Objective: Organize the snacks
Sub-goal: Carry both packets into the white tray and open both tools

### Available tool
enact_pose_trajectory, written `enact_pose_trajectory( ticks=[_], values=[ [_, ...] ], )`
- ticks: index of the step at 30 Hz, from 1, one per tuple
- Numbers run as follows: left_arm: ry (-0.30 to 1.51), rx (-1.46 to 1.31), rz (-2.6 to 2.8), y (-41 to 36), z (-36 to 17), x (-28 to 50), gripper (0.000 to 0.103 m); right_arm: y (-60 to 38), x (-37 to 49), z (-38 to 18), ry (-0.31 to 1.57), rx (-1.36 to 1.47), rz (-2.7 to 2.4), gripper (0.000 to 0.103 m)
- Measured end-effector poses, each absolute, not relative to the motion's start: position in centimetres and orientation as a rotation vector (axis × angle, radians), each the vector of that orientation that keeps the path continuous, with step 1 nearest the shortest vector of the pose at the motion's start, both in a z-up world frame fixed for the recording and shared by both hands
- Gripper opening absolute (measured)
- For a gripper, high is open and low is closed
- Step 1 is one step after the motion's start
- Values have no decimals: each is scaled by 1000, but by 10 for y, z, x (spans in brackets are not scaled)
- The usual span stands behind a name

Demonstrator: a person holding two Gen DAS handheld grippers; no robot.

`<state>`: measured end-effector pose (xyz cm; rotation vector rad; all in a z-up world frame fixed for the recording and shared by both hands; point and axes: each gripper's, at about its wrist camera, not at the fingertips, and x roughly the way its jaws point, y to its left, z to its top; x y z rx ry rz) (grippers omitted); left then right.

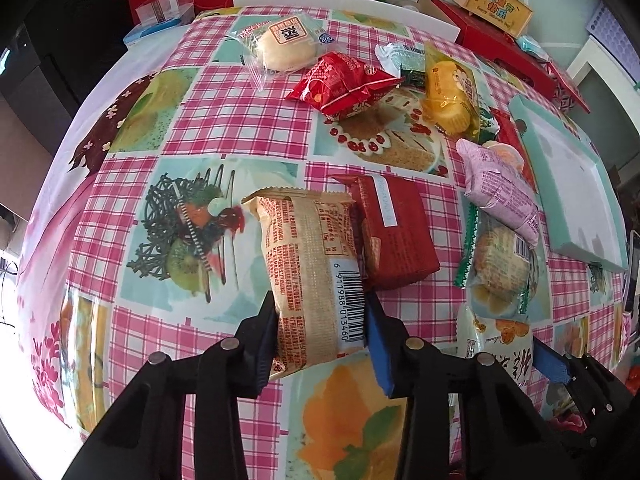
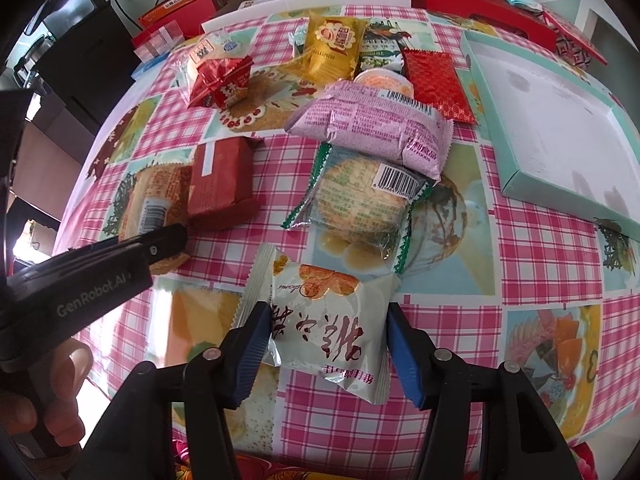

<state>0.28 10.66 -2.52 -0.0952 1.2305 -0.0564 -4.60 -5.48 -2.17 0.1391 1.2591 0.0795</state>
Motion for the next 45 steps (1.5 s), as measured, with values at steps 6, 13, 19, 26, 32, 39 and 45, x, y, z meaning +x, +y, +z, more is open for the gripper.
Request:
enact_pose_trajectory(
  ticks=[6, 13, 19, 26, 32, 39, 45],
  values=[
    [1200, -97, -56, 103, -7, -8, 42, -63, -55, -6, 1232, 165, 80, 60],
    [1149, -79, -98, 82, 24, -8, 42, -85, -63, 20, 1171, 197, 58, 60],
    [1109, -52, -153, 45, 48, 9, 42, -120, -53, 36, 1117, 244, -13, 60],
    [1071, -25, -237, -17, 70, 45, 42, -178, -28, 57, 1033, 310, -131, 60],
    [1063, -2, -302, -71, 71, 79, 42, -224, 1, 65, 991, 345, -245, 60],
    [1047, 31, -353, -124, 61, 114, 42, -280, 32, 57, 976, 377, -369, 60],
    [1045, 68, -369, -155, 43, 139, 42, -322, 51, 39, 976, 401, -436, 60]
  ],
)
